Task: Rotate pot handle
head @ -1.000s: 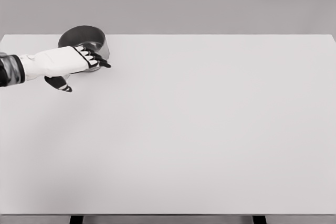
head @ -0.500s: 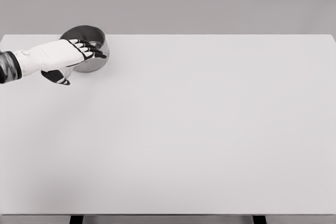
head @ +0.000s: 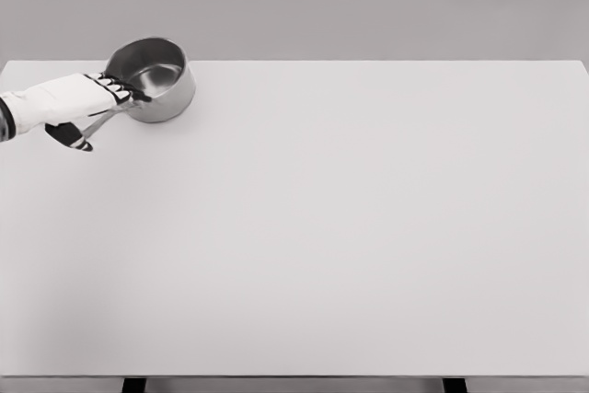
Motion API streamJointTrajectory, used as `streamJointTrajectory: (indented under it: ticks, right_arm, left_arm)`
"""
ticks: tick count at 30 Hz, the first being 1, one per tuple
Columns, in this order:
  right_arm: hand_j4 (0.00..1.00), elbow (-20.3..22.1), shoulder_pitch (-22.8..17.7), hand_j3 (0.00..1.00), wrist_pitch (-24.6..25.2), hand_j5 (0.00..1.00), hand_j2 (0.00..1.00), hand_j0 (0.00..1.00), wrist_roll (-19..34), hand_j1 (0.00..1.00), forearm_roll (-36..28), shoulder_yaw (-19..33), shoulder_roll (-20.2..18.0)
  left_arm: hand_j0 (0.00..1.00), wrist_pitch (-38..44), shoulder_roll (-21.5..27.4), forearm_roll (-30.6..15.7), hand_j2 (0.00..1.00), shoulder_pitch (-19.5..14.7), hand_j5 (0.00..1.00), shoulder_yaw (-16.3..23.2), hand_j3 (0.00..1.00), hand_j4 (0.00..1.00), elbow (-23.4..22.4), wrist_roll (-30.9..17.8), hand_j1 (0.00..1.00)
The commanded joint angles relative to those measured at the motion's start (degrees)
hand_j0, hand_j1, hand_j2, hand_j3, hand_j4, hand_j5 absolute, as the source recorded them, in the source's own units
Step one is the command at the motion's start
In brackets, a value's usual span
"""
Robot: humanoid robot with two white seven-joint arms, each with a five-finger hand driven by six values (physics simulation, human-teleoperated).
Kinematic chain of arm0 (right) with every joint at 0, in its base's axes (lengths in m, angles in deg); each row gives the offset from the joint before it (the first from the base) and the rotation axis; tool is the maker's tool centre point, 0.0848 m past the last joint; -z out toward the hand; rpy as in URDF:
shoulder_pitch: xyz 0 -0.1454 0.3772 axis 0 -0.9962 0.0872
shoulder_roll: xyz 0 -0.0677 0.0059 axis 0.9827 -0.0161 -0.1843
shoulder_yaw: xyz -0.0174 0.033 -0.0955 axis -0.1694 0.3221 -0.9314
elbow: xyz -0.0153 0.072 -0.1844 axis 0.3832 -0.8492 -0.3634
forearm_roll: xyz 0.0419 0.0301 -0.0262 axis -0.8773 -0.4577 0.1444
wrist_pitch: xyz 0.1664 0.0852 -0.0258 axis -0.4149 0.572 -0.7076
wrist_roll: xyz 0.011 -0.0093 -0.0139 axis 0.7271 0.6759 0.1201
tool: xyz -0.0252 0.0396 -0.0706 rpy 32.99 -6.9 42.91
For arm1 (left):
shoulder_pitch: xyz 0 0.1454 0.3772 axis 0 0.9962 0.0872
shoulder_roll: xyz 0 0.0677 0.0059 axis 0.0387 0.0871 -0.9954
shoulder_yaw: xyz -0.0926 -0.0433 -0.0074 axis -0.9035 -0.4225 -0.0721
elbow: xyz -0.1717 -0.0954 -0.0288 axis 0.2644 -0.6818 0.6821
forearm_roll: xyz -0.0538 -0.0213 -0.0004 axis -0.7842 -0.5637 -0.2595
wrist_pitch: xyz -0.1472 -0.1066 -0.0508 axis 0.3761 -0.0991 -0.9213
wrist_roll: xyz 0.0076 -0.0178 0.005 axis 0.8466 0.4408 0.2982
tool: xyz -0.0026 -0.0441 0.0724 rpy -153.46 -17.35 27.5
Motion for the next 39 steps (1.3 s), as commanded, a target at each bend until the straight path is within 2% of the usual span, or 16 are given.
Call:
streamJointTrajectory:
  ticks: [1, 5, 13, 16, 23, 25, 28, 31, 35, 39]
  right_arm:
    - [1.0, 0.0, 0.09, 1.0, -0.01, 1.0, 1.0, 1.0, 0.02, 1.0, -0.03, -0.01, -0.01]
    - [1.0, 0.0, 0.0, 1.0, -0.01, 1.0, 1.0, 1.0, 0.02, 1.0, -0.03, -0.01, -0.01]
    - [1.0, 0.0, 0.09, 1.0, -0.01, 1.0, 1.0, 1.0, 0.02, 1.0, -0.03, -0.01, -0.01]
    - [1.0, 0.0, 0.0, 1.0, -0.01, 1.0, 1.0, 1.0, -0.06, 1.0, -0.03, -0.01, -0.01]
    - [1.0, 0.0, 0.0, 1.0, -0.01, 1.0, 1.0, 1.0, 0.02, 1.0, -0.03, -0.01, -0.01]
    - [1.0, 0.0, 0.0, 1.0, -0.01, 1.0, 1.0, 1.0, 0.02, 1.0, -0.03, -0.01, -0.01]
    - [1.0, 0.0, 0.0, 1.0, -0.01, 1.0, 1.0, 1.0, 0.02, 1.0, -0.03, -0.01, -0.01]
    - [1.0, 0.0, 0.0, 1.0, -0.01, 1.0, 1.0, 1.0, 0.02, 1.0, -0.03, -0.01, -0.01]
    - [1.0, 0.0, 0.0, 1.0, -0.01, 1.0, 1.0, 1.0, 0.02, 1.0, -0.03, -0.01, -0.01]
    - [1.0, 0.0, 0.09, 1.0, -0.01, 1.0, 1.0, 1.0, 0.02, 1.0, -0.03, -0.01, -0.01]
  left_arm:
    - [1.0, 0.09, 0.07, -0.15, 1.0, 0.0, 1.0, -0.89, 1.0, 1.0, -2.65, 0.33, 1.0]
    - [1.0, 0.17, -0.11, -0.15, 1.0, 0.0, 1.0, -2.56, 1.0, 1.0, -4.93, 0.42, 1.0]
    - [1.0, 0.35, -3.27, -0.06, 1.0, -2.37, 1.0, -3.62, 1.0, 1.0, -14.07, 0.5, 1.0]
    - [1.0, 0.44, -3.97, -0.06, 1.0, -2.46, 1.0, -3.62, 1.0, 1.0, -16.1, 5.16, 1.0]
    - [1.0, -1.05, -4.33, -0.59, 1.0, -2.29, 1.0, -3.88, 1.0, 1.0, -15.39, 5.25, 1.0]
    - [1.0, -5.71, -3.8, -1.2, 1.0, -2.2, 1.0, -3.97, 1.0, 1.0, -15.22, 5.25, 1.0]
    - [1.0, -7.4, -2.39, -7.26, 1.0, -1.93, 1.0, -3.97, 1.0, 1.0, -15.22, 5.25, 1.0]
    - [1.0, -7.4, -3.18, -9.99, 1.0, -1.85, 1.0, -4.06, 1.0, 1.0, -15.39, 5.16, 1.0]
    - [1.0, -7.4, -5.2, -8.77, 1.0, -2.2, 1.0, -4.14, 1.0, 1.0, -15.92, 5.16, 1.0]
    - [1.0, -7.4, -6.61, -1.83, 1.0, -2.28, 1.0, -5.63, 1.0, 1.0, -16.1, 5.25, 1.0]
